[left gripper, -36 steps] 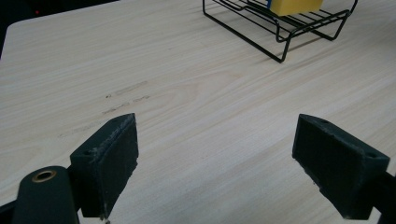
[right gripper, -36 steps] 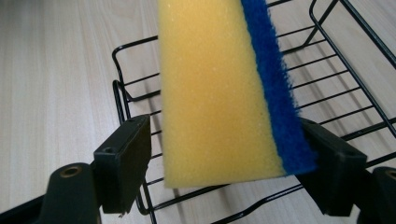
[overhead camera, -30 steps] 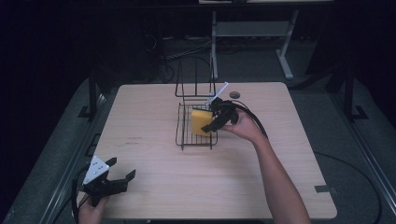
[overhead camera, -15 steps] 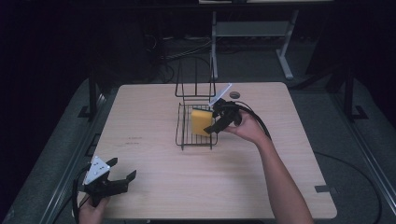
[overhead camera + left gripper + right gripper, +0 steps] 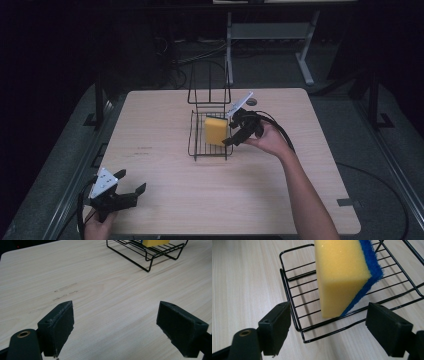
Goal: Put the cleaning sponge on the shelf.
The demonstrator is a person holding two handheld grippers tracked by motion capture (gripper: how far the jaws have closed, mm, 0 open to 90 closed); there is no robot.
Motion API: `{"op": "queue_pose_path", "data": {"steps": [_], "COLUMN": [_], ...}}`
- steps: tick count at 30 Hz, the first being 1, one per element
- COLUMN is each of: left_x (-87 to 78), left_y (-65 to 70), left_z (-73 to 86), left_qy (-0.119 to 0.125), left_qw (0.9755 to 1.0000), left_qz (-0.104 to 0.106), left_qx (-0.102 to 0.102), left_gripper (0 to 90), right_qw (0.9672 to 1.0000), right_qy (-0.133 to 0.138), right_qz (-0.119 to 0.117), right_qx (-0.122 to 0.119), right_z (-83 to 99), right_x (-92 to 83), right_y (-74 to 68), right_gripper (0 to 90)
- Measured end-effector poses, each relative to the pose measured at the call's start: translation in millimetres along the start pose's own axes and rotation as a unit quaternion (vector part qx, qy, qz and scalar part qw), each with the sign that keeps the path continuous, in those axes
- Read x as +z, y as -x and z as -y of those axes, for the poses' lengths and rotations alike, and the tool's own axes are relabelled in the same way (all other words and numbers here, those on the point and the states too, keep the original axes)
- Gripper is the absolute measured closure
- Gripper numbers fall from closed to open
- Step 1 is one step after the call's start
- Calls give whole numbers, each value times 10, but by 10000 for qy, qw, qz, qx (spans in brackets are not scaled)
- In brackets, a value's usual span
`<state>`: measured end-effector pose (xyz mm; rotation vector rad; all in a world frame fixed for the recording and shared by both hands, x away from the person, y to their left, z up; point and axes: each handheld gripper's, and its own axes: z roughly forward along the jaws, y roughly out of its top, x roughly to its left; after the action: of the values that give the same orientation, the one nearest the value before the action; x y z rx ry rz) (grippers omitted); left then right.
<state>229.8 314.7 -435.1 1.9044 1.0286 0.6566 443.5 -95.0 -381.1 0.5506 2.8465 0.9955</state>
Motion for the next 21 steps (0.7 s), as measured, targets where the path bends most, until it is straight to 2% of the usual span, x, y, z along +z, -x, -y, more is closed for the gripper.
{"op": "queue_pose_path", "data": {"steps": [7,21], "left_x": [3,3], "left_y": [-4,-2], "left_z": [1,0], "left_qy": [-5,-18], "left_qw": [10000,10000], "left_qz": [4,1], "left_qx": [-12,12], "left_gripper": [138,138], "right_qw": [10000,10000], "right_qy": [27,-96], "right_qz": [32,19], "right_qx": [-34,-7], "right_z": [0,40], "right_x": [-45,-98], "right_y": [-17,-49], "right_gripper": [198,191]}}
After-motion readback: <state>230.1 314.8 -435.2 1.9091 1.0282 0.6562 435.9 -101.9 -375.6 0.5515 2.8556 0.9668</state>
